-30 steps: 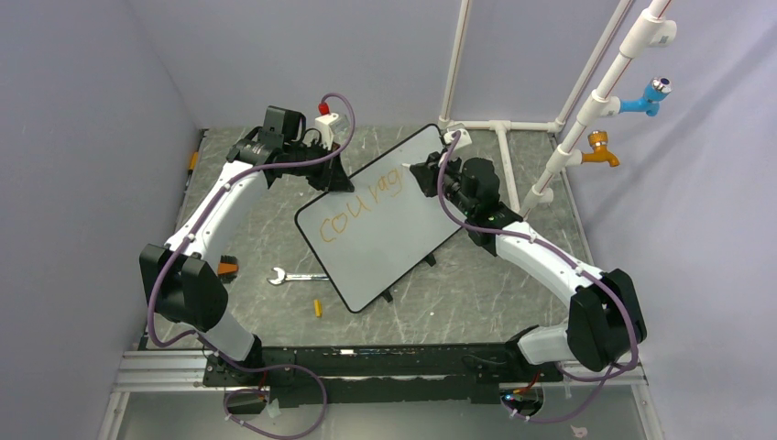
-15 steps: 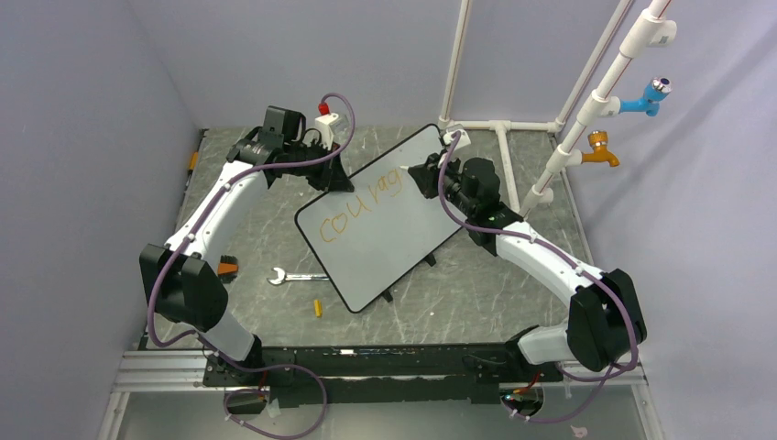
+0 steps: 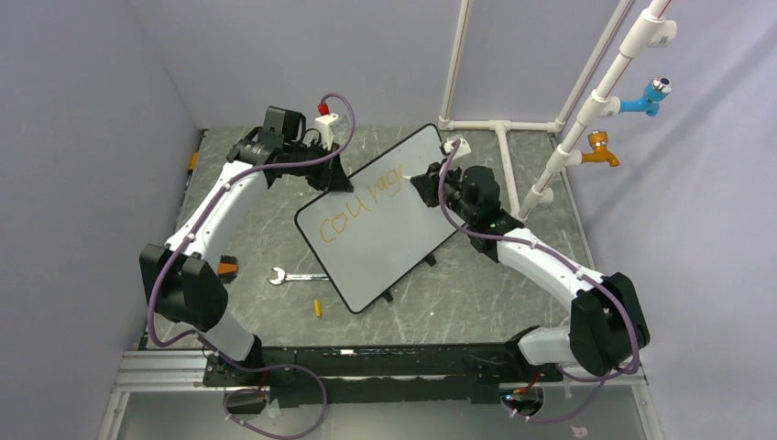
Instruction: Write a sentence on the whiteboard
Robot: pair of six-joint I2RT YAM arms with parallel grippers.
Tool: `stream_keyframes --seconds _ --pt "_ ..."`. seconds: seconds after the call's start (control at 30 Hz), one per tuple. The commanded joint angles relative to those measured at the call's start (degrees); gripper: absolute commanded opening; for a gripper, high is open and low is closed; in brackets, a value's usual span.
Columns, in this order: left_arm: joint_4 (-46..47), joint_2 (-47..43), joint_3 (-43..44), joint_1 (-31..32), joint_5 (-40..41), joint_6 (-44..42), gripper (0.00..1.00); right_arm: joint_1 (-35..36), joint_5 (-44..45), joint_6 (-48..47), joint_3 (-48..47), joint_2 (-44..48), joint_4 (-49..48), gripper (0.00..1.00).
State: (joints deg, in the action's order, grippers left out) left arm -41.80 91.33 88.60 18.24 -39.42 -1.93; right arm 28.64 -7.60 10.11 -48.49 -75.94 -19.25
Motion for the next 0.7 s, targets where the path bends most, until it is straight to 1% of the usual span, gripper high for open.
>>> stream_keyframes --seconds 0.0,0.2,0.4,0.53,0.67 --pt "-0.9 -1.2 -0.6 1.3 3.2 -7.3 0.00 0.0 3.7 -0.6 0.4 0.7 3.3 0.00" --pt "-1.0 -1.0 -0.5 1.3 3.3 -7.3 0.00 -0.1 7.1 -1.9 -3.3 0.7 6.5 0.00" --pt "-0.8 -1.0 -0.6 1.2 3.3 -7.3 0.00 0.0 7.4 -3.4 -8.7 1.7 9.6 0.00" --pt "-0.6 -0.9 -0.9 1.5 4.0 -7.2 0.00 0.1 7.3 -2.6 -10.3 6.0 11.2 0.00" --pt "-0.9 -0.4 -0.8 2.6 5.7 -7.4 0.00 0.0 7.4 -2.2 -9.4 11.6 13.4 0.00"
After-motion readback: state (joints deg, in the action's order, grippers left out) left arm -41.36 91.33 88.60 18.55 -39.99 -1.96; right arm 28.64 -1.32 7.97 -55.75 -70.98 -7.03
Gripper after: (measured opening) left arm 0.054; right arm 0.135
